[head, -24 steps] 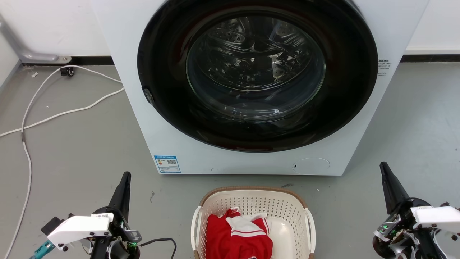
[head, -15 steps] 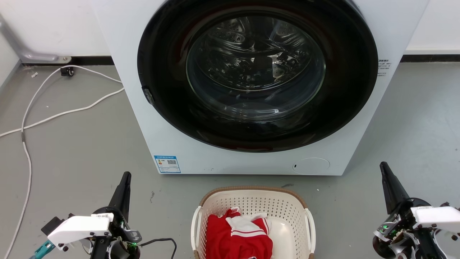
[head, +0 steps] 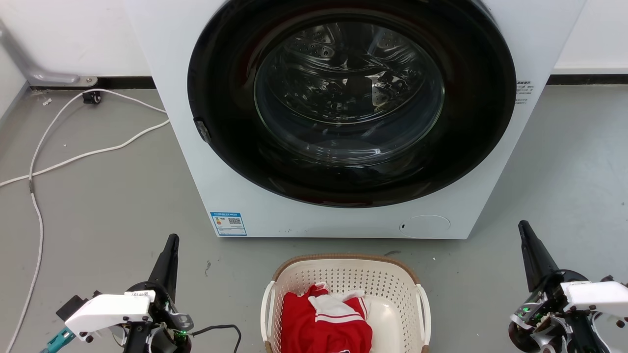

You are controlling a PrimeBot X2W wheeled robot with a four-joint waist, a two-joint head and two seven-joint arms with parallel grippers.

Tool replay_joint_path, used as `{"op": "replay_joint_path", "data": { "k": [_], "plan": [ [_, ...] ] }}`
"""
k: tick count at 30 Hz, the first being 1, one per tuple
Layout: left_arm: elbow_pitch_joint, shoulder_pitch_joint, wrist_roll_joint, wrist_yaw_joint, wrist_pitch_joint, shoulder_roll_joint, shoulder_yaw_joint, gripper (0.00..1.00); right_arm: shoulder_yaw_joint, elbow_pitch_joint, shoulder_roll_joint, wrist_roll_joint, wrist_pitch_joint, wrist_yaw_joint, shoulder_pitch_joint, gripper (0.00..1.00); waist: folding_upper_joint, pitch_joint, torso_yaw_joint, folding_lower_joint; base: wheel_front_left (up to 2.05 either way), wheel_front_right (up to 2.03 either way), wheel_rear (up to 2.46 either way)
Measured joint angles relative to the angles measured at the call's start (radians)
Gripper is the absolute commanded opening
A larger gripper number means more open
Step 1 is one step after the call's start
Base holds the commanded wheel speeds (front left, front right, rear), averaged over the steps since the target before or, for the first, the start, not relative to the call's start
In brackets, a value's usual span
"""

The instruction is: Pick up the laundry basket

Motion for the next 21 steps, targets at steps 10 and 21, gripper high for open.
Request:
{"op": "replay_joint_path", "data": {
  "k": [10,21],
  "plan": [
    [0.037,0.041,0.0,0.002,-0.005,-0.008,-0.005,1.0,0.005,0.038,0.006,-0.001,-0.006,-0.002,0.044,1.0,0.0,0.0,0.0,0.0,0.0,0.0,0.0],
    [-0.003,0.055,0.025,0.002,-0.059,-0.008,-0.015,1.0,0.014,0.022,0.006,-0.039,-0.059,-0.002,0.047,1.0,0.0,0.0,-0.001,0.0,0.0,0.0,0.0]
  ]
}}
